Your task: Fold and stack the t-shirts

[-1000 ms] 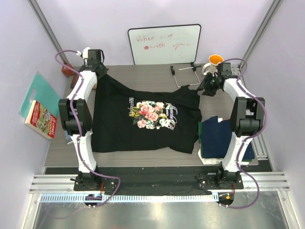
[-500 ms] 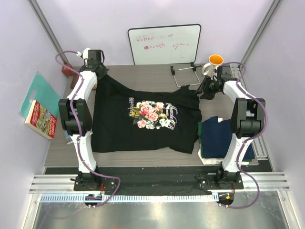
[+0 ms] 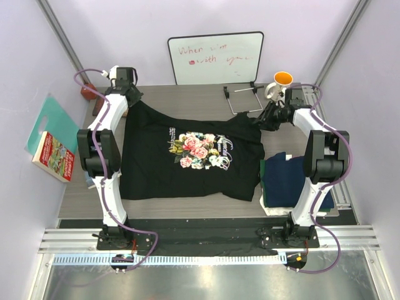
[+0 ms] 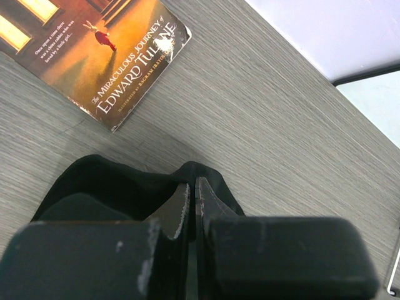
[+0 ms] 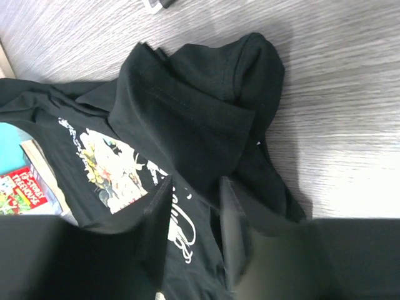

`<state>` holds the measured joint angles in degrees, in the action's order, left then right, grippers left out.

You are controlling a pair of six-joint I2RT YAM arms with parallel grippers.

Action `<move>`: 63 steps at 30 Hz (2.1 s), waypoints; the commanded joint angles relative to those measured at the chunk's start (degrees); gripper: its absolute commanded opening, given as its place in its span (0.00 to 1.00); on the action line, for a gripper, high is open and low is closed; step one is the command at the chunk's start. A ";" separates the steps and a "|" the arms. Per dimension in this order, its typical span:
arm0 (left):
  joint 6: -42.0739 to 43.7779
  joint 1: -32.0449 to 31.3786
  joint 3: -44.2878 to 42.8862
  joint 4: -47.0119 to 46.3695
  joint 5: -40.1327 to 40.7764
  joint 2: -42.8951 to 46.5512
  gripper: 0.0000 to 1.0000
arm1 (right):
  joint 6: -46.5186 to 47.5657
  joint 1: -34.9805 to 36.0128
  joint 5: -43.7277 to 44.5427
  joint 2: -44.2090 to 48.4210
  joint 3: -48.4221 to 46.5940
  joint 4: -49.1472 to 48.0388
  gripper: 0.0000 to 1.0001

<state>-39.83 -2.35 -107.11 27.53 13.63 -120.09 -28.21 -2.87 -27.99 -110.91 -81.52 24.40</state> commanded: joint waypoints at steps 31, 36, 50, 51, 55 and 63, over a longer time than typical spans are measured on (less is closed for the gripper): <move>1.34 -0.20 1.29 1.91 -5.63 4.43 0.00 | -9.75 1.12 -7.25 -10.01 -23.16 -15.69 0.01; 1.60 -0.29 -1.25 1.48 -5.72 2.76 0.00 | -12.92 2.08 -8.93 -15.03 -25.26 -23.86 0.01; 2.74 0.59 -11.18 2.61 0.52 -0.66 0.00 | -24.78 2.70 -11.47 -28.12 -50.05 -33.19 0.01; 2.74 0.68 -11.80 3.66 0.70 -1.54 0.00 | -25.31 2.70 -11.65 -28.56 -50.75 -34.32 0.01; 2.57 1.38 -13.39 4.99 1.05 -2.60 0.00 | -26.46 2.61 -12.00 -29.01 -51.55 -36.44 0.01; 2.92 3.93 -13.83 5.60 3.25 -2.08 0.00 | -28.48 1.29 -12.70 -28.83 -51.81 -37.85 0.01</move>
<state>-38.09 -0.38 -118.39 33.23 14.11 -122.87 -54.70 -0.56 -39.38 -140.33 -130.93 -9.39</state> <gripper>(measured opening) 0.009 0.027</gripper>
